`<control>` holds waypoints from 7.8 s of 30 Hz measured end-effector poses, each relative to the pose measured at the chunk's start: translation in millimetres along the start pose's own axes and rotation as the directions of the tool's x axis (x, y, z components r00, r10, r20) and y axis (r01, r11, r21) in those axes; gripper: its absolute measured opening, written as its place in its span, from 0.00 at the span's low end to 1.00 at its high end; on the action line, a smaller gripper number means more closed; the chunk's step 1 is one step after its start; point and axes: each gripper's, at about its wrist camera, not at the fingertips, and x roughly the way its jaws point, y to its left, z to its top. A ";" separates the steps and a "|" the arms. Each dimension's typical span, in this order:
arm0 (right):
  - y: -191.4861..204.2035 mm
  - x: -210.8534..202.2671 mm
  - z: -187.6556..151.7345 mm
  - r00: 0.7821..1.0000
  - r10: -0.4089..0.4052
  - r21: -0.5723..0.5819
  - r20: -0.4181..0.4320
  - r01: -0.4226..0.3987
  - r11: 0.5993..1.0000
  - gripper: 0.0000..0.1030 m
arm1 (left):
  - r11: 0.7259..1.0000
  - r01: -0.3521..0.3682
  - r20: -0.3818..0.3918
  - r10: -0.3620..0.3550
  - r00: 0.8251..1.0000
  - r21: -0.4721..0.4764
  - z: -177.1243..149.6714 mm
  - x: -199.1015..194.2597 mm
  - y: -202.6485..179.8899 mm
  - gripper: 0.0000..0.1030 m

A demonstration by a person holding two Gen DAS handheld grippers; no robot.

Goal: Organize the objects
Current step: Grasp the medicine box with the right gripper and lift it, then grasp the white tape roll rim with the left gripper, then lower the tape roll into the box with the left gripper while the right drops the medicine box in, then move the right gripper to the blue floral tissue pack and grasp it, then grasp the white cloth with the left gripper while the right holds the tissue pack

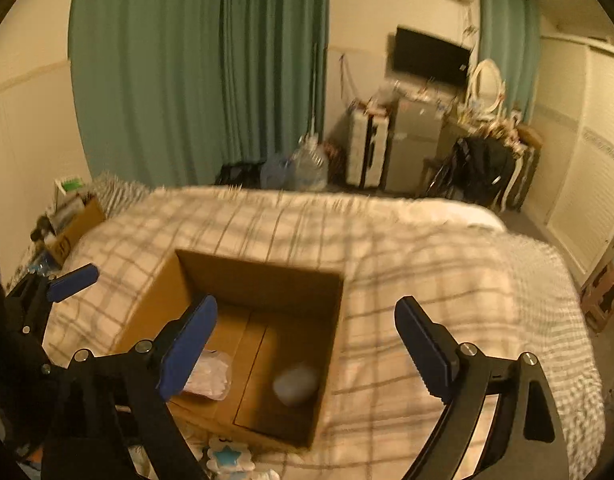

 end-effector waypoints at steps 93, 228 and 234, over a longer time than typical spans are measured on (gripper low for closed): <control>36.8 -68.6 -143.9 0.979 0.152 -0.070 -0.139 -0.162 0.984 0.31 | 0.981 0.003 -0.327 -0.067 0.943 -0.194 -155.9 -28.6 -16.6 0.97; 59.5 55.6 -192.1 0.882 0.007 -0.205 -0.471 -0.117 0.972 0.87 | 0.960 -0.190 -0.268 0.131 0.954 -0.206 -156.4 -52.1 21.4 1.00; 58.8 54.3 -196.0 0.877 -0.033 -0.229 -0.479 -0.089 0.969 0.71 | 0.964 -0.180 -0.263 0.126 0.957 -0.196 -156.5 -52.2 18.6 1.00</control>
